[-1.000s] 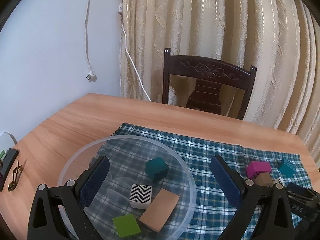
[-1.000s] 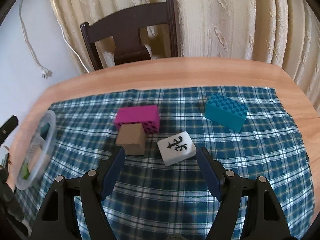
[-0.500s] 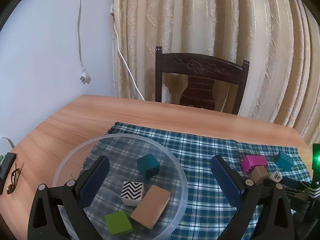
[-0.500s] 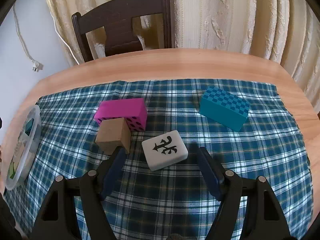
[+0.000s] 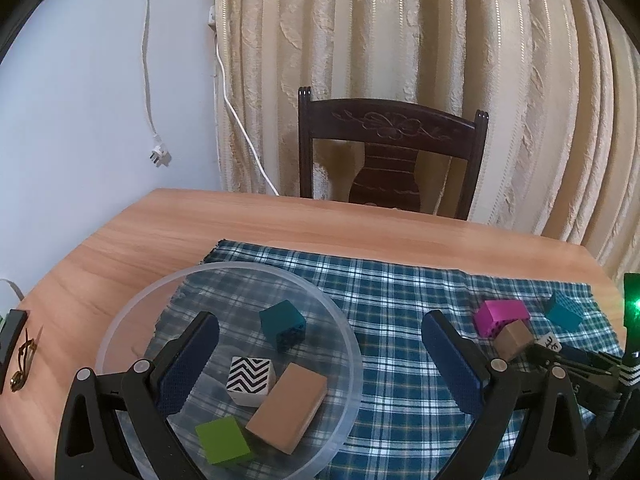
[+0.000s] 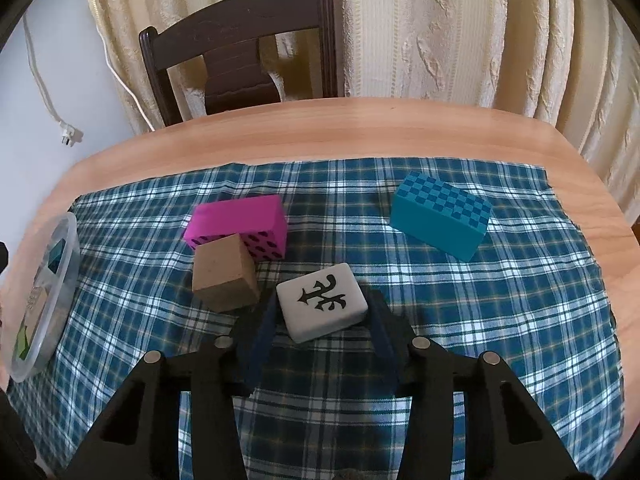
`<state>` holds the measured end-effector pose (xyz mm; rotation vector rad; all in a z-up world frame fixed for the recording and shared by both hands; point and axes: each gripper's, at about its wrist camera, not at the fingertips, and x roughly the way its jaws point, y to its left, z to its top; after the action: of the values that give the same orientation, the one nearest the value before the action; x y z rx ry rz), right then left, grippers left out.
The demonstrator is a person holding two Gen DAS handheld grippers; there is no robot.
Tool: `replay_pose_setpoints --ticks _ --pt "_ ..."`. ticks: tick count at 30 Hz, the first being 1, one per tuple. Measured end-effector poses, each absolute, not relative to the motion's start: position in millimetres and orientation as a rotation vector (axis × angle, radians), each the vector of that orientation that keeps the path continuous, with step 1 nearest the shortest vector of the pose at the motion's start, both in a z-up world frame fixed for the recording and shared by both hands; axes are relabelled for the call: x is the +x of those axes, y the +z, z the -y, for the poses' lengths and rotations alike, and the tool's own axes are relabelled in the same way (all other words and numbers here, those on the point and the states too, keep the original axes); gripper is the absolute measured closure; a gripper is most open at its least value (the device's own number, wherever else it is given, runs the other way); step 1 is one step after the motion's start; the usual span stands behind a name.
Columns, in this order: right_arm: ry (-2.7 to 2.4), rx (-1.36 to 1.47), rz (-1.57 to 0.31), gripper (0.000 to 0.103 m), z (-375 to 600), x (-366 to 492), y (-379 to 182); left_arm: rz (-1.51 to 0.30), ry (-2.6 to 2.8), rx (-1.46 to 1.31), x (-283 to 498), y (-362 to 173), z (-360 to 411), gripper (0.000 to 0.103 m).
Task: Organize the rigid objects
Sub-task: 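Lift the white glyph block with the right gripper while the left gripper grasps the tan cube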
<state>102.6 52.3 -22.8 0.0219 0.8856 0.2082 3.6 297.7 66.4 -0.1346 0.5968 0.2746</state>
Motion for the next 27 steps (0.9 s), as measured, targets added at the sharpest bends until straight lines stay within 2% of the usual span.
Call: replay_pose_setpoints --ticks 13,27 --pt "0.215 0.069 -0.842 0.057 -44 91 -5 -0.649 0.25 -0.075 15 52 -277 0.0" --pt "0.176 0.158 -0.814 0.057 -20 89 11 -0.768 0.085 0.007 40 38 -218 0.0"
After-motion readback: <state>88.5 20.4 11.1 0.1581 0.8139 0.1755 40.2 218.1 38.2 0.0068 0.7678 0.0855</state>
